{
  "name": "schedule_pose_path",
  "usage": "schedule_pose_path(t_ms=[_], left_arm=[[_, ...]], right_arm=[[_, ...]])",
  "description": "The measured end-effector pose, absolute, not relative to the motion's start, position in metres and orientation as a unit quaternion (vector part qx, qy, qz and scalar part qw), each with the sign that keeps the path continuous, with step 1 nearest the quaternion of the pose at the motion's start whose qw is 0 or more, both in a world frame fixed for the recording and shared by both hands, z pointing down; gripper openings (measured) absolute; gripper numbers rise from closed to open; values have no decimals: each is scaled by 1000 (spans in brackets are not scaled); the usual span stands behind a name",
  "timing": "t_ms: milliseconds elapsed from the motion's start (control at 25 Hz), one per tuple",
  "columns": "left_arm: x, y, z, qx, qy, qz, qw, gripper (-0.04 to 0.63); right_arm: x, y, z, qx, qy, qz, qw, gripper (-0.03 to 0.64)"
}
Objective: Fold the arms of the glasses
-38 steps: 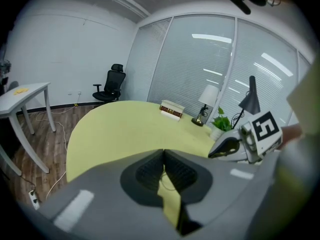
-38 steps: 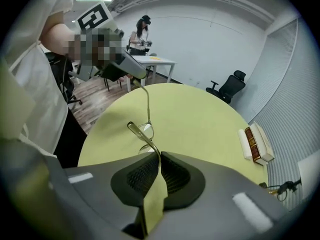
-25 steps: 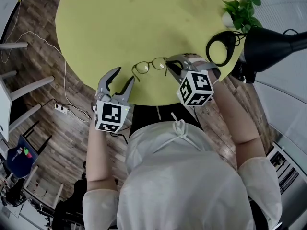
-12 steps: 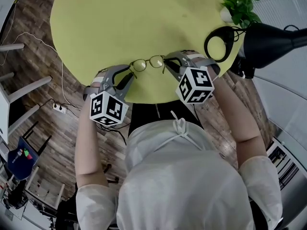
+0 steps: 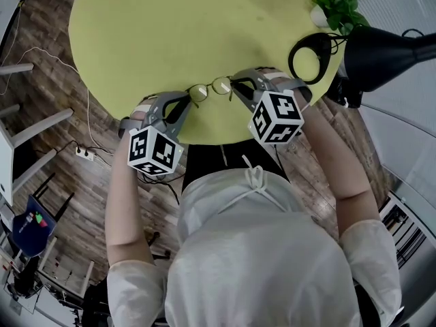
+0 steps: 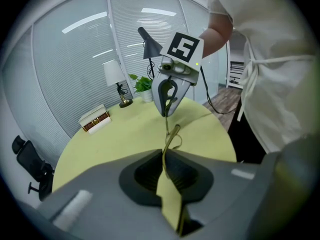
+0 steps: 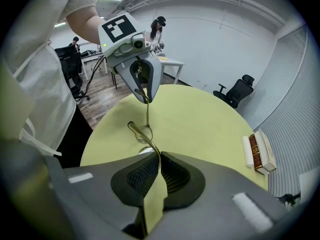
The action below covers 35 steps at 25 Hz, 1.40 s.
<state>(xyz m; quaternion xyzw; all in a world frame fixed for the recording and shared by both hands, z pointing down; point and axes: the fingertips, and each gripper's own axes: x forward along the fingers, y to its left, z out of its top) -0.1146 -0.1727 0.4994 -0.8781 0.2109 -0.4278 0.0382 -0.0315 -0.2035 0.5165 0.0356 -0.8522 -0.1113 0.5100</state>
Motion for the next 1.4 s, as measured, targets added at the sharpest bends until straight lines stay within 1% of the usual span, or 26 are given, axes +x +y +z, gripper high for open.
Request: schedule_pose_path(t_ms=[200, 640, 880, 1080, 1240, 1400], left_arm=[[-96, -177, 504, -874, 191, -445, 45, 20], [-48, -182, 544, -876, 186, -444, 24, 26], [-37, -181, 568, -861, 175, -476, 37, 28], [-33, -179, 584, -855, 150, -497, 21, 23], [-31, -175, 594, -838, 131, -528, 43, 25], [-31, -173, 599, -827, 124, -546, 51, 23]], right_arm=[[-31, -197, 518, 30, -853, -111, 509, 15], [-27, -190, 521, 38, -861, -93, 498, 15], [-26, -186, 523, 33, -865, -86, 493, 15], [-25, -186, 525, 37, -868, -79, 489, 15], [-22, -182, 528, 35, -870, -70, 487, 15], [-22, -180, 528, 34, -871, -66, 486, 15]])
